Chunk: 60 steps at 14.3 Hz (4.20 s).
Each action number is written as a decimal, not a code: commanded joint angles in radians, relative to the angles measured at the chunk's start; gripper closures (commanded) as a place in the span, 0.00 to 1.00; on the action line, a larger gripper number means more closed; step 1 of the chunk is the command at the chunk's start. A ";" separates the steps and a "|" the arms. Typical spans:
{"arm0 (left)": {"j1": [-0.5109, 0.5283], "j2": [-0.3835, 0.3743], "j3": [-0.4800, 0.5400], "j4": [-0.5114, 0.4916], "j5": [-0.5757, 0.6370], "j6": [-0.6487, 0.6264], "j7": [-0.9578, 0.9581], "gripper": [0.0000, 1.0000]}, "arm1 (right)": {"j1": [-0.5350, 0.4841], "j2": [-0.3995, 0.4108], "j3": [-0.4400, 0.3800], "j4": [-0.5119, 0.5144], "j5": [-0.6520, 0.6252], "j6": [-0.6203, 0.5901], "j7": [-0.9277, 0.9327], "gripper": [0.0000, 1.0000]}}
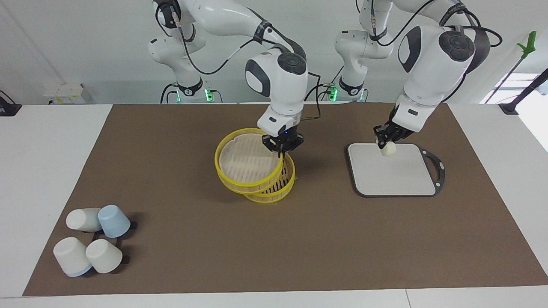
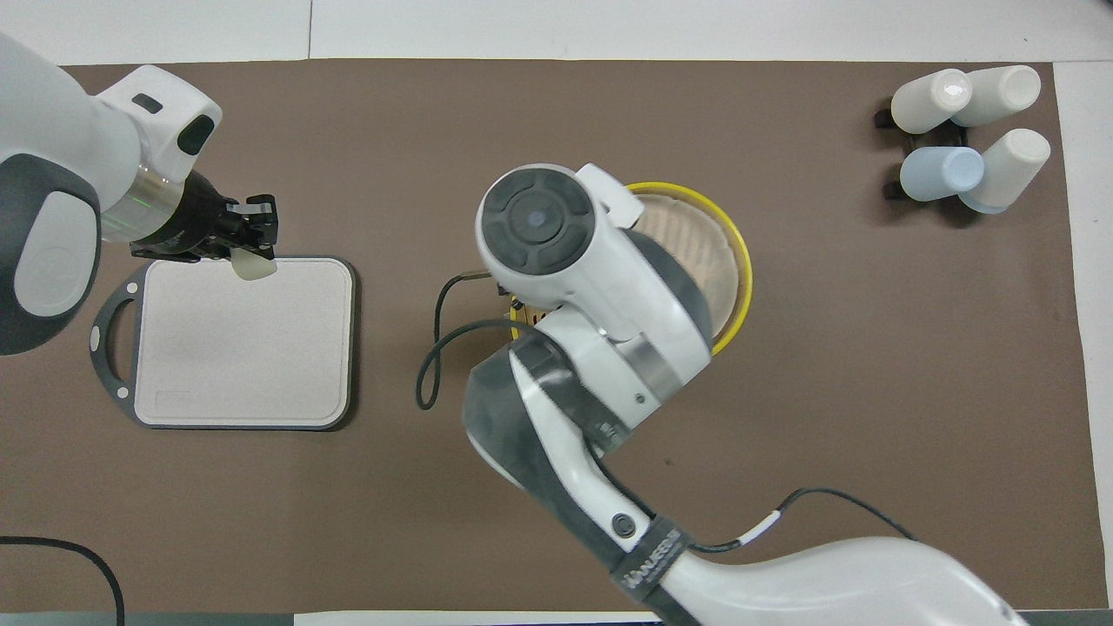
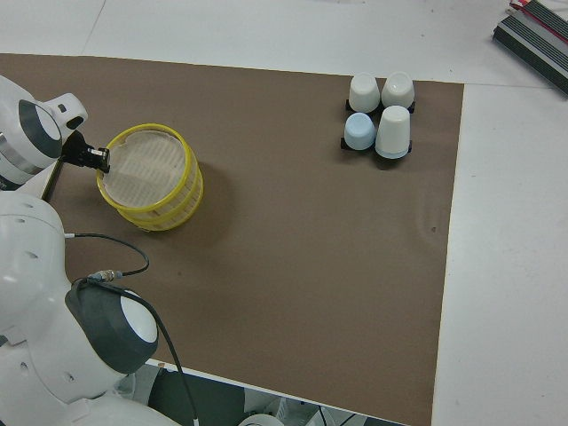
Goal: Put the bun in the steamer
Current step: 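Lift the lid aside with the right gripper while the left gripper lifts the bun, then lower the bun into the open steamer with the left gripper and release, then withdraw the left gripper while the right gripper brings the lid over the steamer, then lower the lid onto the steamer with the right gripper and release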
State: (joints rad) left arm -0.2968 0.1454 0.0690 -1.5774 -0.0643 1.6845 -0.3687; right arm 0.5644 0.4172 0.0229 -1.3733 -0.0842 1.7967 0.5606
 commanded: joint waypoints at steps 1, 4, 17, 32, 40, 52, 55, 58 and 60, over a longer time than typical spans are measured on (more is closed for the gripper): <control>-0.068 0.031 -0.030 0.024 -0.023 0.067 -0.187 0.74 | -0.134 -0.078 0.012 0.010 0.024 -0.155 -0.178 1.00; -0.278 0.086 -0.028 -0.062 -0.019 0.306 -0.454 0.74 | -0.280 -0.107 0.011 0.008 0.024 -0.258 -0.350 1.00; -0.484 0.307 -0.026 -0.164 0.012 0.661 -0.619 0.00 | -0.508 -0.127 0.008 -0.038 0.011 -0.226 -0.555 1.00; 0.166 -0.133 -0.021 -0.067 0.078 -0.115 0.219 0.00 | -0.033 -0.054 0.018 -0.066 0.098 0.119 -0.085 1.00; 0.199 -0.205 -0.018 -0.035 0.075 -0.289 0.389 0.00 | 0.086 0.031 0.018 -0.110 0.084 0.170 -0.041 1.00; 0.193 -0.207 0.011 -0.047 0.017 -0.212 0.390 0.00 | 0.117 0.002 0.018 -0.270 0.087 0.322 0.001 1.00; 0.193 -0.207 0.012 -0.047 0.018 -0.210 0.393 0.00 | 0.117 0.002 0.018 -0.270 0.093 0.323 0.004 0.64; 0.194 -0.207 0.012 -0.049 0.020 -0.201 0.393 0.00 | 0.118 0.002 0.018 -0.260 0.093 0.325 0.036 0.00; 0.196 -0.207 0.012 -0.049 0.020 -0.197 0.393 0.00 | 0.106 0.003 0.011 -0.219 0.086 0.308 0.038 0.00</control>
State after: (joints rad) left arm -0.1092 -0.0457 0.0792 -1.6031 -0.0306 1.4613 0.0036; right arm 0.6794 0.4425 0.0410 -1.5982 0.0006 2.1012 0.5794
